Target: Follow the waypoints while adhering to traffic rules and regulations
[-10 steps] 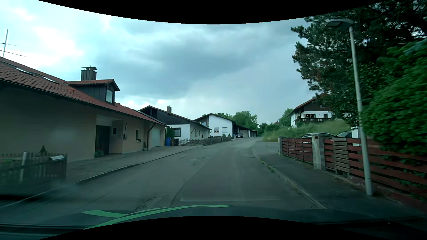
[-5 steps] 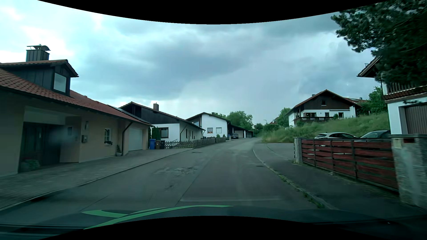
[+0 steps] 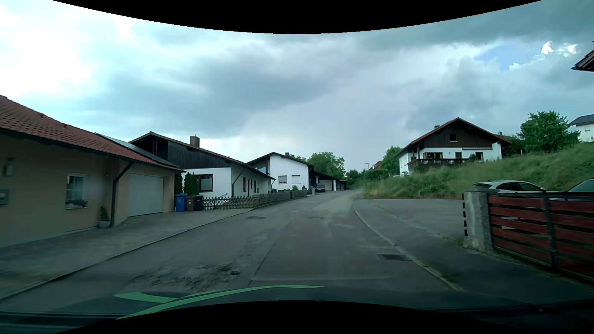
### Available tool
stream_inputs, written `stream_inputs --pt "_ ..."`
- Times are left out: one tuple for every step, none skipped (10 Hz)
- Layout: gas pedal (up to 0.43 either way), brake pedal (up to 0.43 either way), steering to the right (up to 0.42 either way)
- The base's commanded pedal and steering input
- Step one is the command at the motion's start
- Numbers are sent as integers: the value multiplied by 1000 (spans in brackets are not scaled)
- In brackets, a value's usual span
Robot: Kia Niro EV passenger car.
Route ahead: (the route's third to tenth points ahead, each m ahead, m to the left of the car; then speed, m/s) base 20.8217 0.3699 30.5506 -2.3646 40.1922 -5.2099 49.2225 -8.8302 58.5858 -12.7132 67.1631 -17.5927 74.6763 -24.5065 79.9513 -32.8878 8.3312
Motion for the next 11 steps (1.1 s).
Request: stream_inputs --pt "110 0 35" --pt "110 0 34" --pt "110 0 34" --pt "110 0 35" --pt "110 0 35" --pt "110 0 35" --pt "110 0 35" --pt "110 0 37" --pt "110 0 37" --pt "110 0 38" --pt "110 0 39"
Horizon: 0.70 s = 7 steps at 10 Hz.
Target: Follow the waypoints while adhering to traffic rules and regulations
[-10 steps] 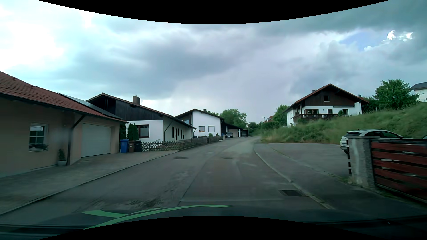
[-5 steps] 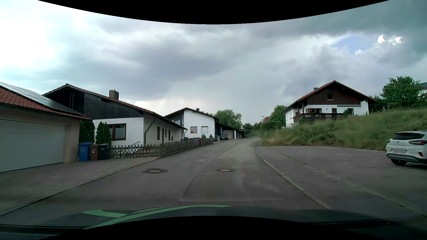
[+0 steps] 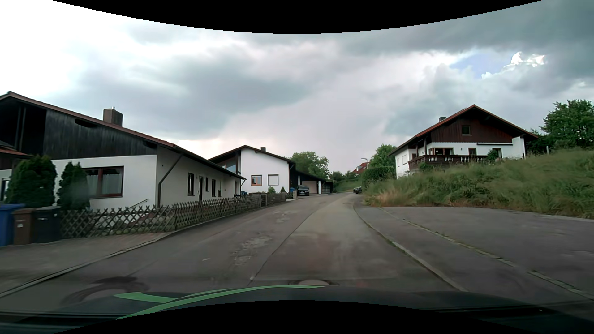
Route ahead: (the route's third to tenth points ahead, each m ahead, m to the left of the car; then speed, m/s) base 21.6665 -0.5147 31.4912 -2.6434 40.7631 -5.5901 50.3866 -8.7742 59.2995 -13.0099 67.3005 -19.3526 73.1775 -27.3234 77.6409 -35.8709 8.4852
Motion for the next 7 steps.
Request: stream_inputs --pt "110 0 39" --pt "110 0 39" --pt "110 0 39" --pt "110 0 41" --pt "110 0 46" --pt "110 0 49" --pt "110 0 51"
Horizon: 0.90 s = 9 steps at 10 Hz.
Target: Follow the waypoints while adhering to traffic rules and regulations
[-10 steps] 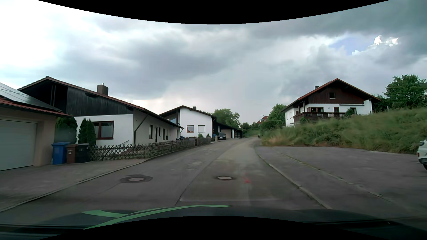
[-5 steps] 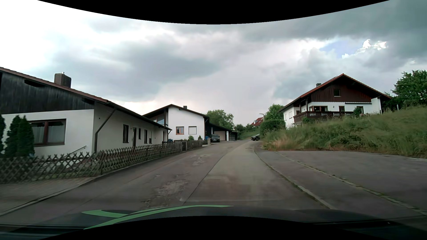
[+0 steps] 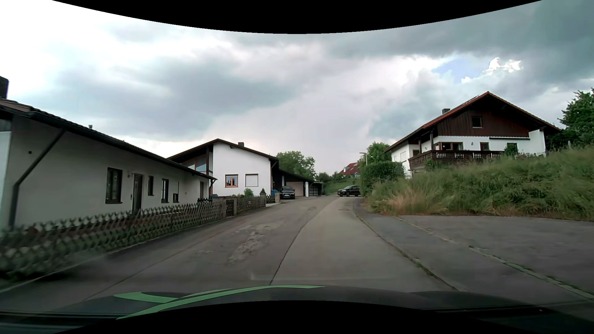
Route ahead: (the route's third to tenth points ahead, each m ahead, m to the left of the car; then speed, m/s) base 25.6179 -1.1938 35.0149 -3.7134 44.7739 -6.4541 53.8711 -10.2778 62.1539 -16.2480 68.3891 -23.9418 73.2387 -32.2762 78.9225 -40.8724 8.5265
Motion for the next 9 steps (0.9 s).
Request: stream_inputs --pt "110 0 51" --pt "110 0 49" --pt "98 0 48" --pt "79 0 47" --pt "67 0 46" --pt "59 0 44" --pt "59 0 43" --pt "59 0 39" --pt "59 0 38"
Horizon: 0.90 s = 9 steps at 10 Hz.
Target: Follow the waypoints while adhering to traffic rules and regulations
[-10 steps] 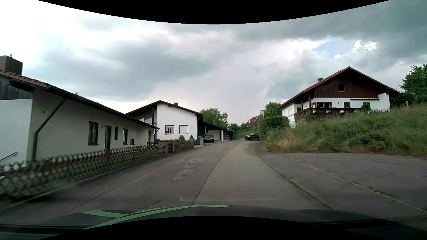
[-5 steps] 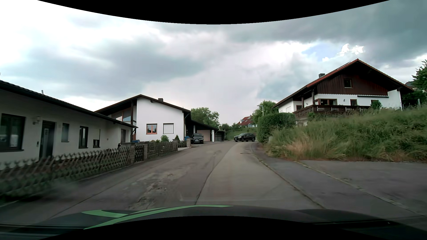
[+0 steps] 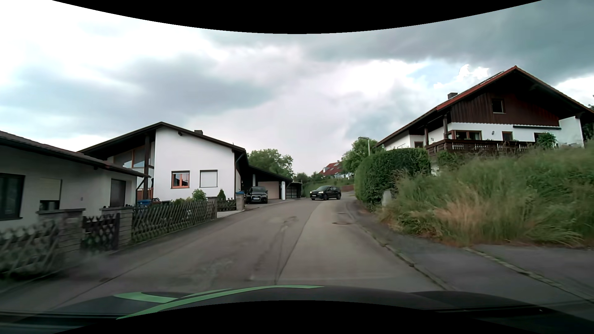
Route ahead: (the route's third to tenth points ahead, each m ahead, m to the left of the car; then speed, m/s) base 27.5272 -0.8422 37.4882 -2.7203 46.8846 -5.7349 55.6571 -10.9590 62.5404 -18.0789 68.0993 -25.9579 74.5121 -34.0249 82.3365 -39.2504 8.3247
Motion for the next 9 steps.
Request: stream_inputs --pt "59 0 36" --pt "59 0 36" --pt "47 0 36" --pt "39 0 35" --pt "28 0 35" --pt "20 0 34" --pt "8 0 34" --pt "8 0 34" --pt "8 0 34"
